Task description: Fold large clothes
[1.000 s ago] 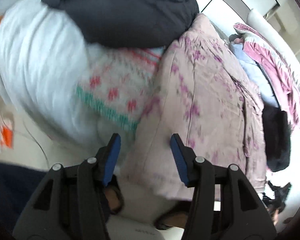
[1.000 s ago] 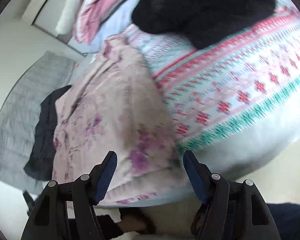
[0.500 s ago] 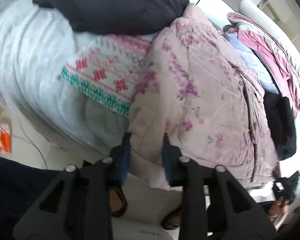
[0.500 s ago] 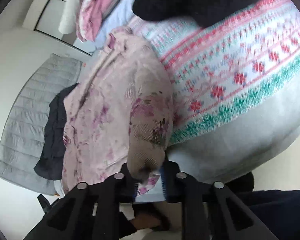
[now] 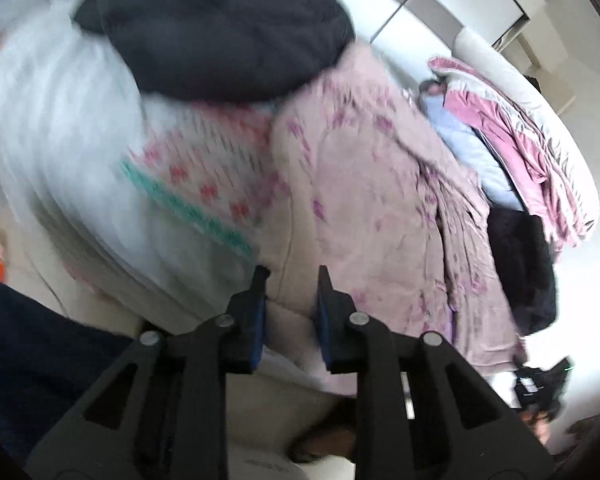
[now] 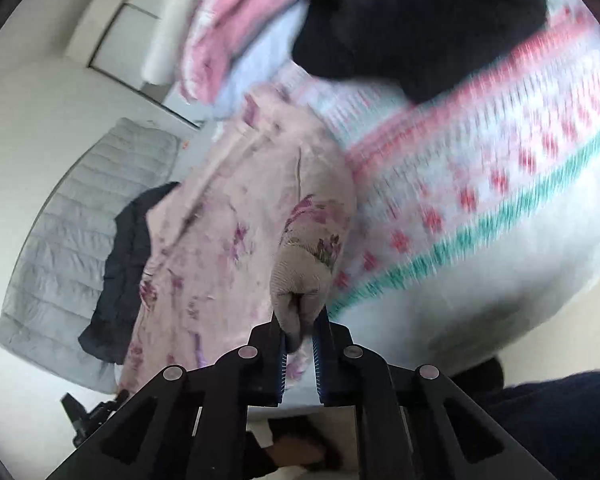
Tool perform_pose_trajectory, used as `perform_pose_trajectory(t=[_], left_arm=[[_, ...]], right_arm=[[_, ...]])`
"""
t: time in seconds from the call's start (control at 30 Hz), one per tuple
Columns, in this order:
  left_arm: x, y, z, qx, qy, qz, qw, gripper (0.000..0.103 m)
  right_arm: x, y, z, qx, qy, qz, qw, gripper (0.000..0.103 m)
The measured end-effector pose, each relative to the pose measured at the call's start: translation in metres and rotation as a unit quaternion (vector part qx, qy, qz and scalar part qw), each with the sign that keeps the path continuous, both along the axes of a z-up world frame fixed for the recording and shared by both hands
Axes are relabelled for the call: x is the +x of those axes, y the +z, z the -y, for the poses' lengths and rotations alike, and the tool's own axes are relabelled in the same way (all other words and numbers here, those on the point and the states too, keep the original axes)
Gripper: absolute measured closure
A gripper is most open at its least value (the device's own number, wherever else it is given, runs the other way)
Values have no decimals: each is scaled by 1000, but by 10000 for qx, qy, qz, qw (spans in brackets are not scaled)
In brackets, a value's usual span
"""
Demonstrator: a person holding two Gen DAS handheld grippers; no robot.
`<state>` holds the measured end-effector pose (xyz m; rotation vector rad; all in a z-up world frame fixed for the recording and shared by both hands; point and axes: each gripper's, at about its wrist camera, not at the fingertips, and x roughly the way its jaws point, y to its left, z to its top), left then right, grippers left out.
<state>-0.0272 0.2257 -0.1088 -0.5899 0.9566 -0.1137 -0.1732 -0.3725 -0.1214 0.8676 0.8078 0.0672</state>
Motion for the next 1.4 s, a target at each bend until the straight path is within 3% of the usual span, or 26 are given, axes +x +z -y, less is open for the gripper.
perform_pose_trajectory(t=[0.1,0.2,0.27,0.3,0.33,0.4,0.53,0.67,0.7,0.8,0.9,0.97,1.0,1.03,1.07,1.1,1.27,1.33,1.4], left_arm=[[2,-8,6,-88,67,-20,9999,68],[5,-15,11,-14,102,-67,9999,63],[9,-21,13,23,137,-114,9998,70],[9,-23,13,34,146,-121,9998,79],[8,-21,13,9,192,-35,9998,80],[2,-9,13,97,239,223,9994,84],[-13,17,10,23,367,623,9974,86],[-34,46,7,-348,354,887,9948,87],[-41,53,6,-463,329,941,9939,87],[-59,77,7,-466,178,1189,9917,87],[-46,73,13,-342,105,1015,9942,86],[-28,54,9,-405,343,738,9959,85],[-18,44,6,-433,446,608,9962,84],[-12,37,4,-465,513,532,9962,83],[-5,27,1,-567,577,442,9957,83],[-2,20,-2,-630,609,368,9955,82],[4,-3,-12,-732,744,164,9944,73],[6,-11,-13,-863,763,152,9932,65],[10,-18,-10,-864,718,76,9936,59]], right_arm=[[-2,4,1,65,27,171,9998,82],[3,-5,-1,29,-18,-21,10000,44],[11,-17,-4,63,-15,-211,9998,43],[15,-23,-7,123,54,-240,9996,56],[18,-25,-10,149,128,-233,9995,95],[18,-21,-15,100,165,-105,9998,95],[-3,24,-28,-8,286,571,9980,96],[-32,77,-46,-222,340,1124,9928,97],[-40,85,-47,-226,388,1238,9913,102],[-95,138,-46,-486,368,2065,9766,103],[-107,163,-39,-1000,334,2325,9669,103],[-78,141,-29,-1228,263,1724,9770,100],[-60,122,-23,-1148,265,1363,9836,91],[-45,104,-18,-1088,298,1060,9879,68],[-27,77,-13,-1021,276,637,9924,53],[-14,54,-7,-912,183,328,9951,31],[3,-31,21,-424,-462,-629,9960,28],[-1,-46,29,139,-554,-616,9965,28],[-3,-44,30,156,-549,-508,9971,28]])
